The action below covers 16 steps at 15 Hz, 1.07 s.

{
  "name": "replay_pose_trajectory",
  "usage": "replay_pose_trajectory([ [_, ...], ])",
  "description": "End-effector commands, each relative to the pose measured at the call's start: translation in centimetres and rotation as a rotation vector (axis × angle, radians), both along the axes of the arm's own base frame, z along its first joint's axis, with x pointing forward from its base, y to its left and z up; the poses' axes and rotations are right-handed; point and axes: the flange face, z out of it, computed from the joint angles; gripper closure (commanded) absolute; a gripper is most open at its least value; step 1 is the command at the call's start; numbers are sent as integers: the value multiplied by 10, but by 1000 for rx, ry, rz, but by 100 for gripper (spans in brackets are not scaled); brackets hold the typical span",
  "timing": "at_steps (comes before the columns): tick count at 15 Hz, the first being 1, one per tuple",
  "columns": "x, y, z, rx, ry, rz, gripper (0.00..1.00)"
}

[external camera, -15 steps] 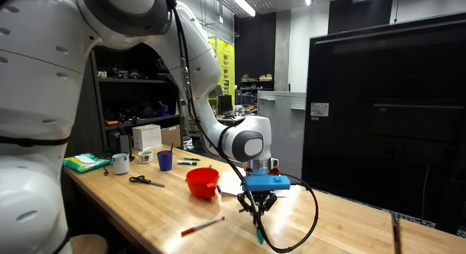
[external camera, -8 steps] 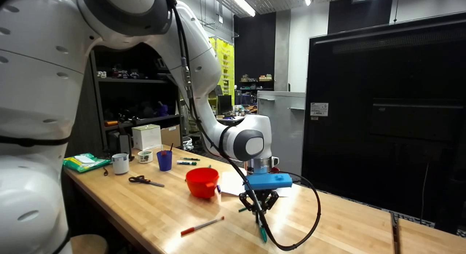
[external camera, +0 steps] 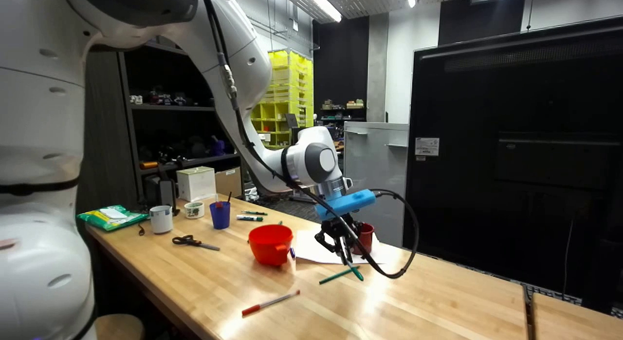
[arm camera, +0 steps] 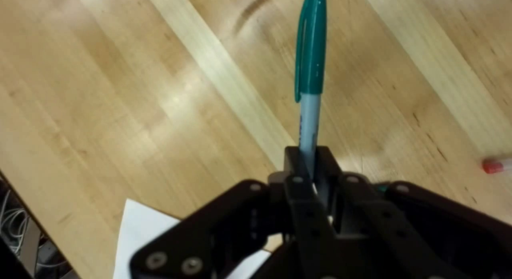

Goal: Put the green marker in the blue cup.

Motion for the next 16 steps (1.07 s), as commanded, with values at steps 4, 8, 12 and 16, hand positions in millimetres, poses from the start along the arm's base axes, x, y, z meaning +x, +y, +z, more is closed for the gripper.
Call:
replay_pose_trajectory([
  [4, -14, 68, 77, -197, -90, 134, 97],
  [8, -15, 121, 108, -318, -116, 224, 97],
  [12, -15, 184, 111, -456, -105, 334, 97],
  [16, -17, 233, 96, -615, -108, 422, 97],
])
